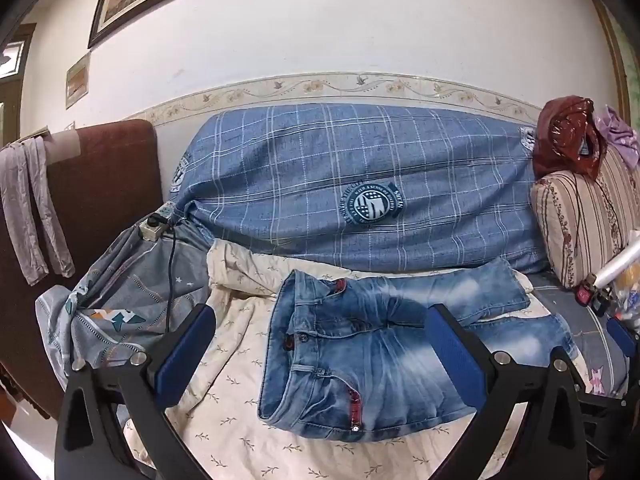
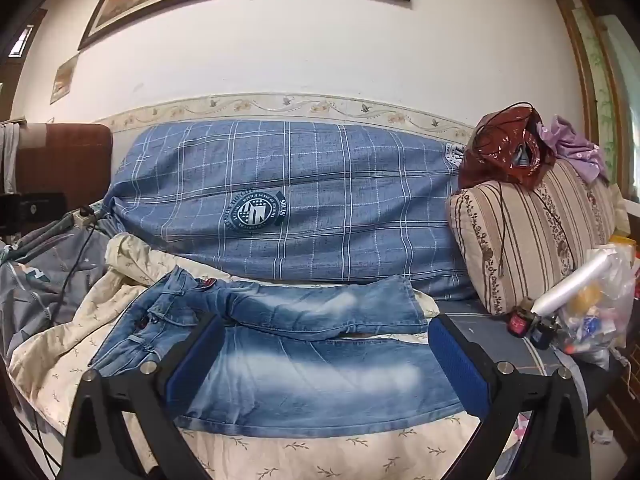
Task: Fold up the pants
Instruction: 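Move both grippers toward the light-blue jeans on the bed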
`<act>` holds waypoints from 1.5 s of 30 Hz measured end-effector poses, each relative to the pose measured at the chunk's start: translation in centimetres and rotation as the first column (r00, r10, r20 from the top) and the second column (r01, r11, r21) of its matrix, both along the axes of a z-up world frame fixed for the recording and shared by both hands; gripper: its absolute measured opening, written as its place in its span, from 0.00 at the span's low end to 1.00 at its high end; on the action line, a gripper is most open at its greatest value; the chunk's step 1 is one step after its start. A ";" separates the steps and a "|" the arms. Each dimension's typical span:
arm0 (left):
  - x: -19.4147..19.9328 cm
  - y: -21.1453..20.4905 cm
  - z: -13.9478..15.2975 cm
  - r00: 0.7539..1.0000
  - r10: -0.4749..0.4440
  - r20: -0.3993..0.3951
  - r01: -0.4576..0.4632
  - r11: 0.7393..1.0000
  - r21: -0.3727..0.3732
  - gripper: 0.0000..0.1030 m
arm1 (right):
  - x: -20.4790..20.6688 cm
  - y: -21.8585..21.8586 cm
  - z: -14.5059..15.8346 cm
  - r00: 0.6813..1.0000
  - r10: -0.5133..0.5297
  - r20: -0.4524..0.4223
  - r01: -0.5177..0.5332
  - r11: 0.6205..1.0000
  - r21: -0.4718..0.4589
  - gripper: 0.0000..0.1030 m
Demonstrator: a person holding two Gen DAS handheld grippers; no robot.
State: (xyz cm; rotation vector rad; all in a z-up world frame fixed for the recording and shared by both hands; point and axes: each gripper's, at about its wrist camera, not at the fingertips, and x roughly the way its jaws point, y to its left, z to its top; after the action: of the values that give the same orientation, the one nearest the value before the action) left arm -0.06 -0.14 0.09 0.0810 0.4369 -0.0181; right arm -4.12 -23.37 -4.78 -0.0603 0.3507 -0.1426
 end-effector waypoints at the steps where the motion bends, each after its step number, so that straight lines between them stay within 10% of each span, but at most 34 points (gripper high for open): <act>1: 0.0 -0.1 0.0 1.000 0.005 0.000 -0.005 1.000 -0.009 1.00 | 0.0 0.0 0.0 1.000 -0.002 0.000 0.002 1.000 0.008 1.00; 45: 3.0 5.5 -3.9 0.984 0.140 -0.109 -0.144 0.989 -0.032 1.00 | 1.3 -3.6 -0.8 0.992 -0.113 -0.047 0.119 0.980 0.158 1.00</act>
State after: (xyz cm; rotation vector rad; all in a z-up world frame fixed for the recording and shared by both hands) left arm 2.96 5.38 -3.80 0.0093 0.5480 0.1099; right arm -2.87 -26.96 -5.62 0.1169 0.4025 -0.2287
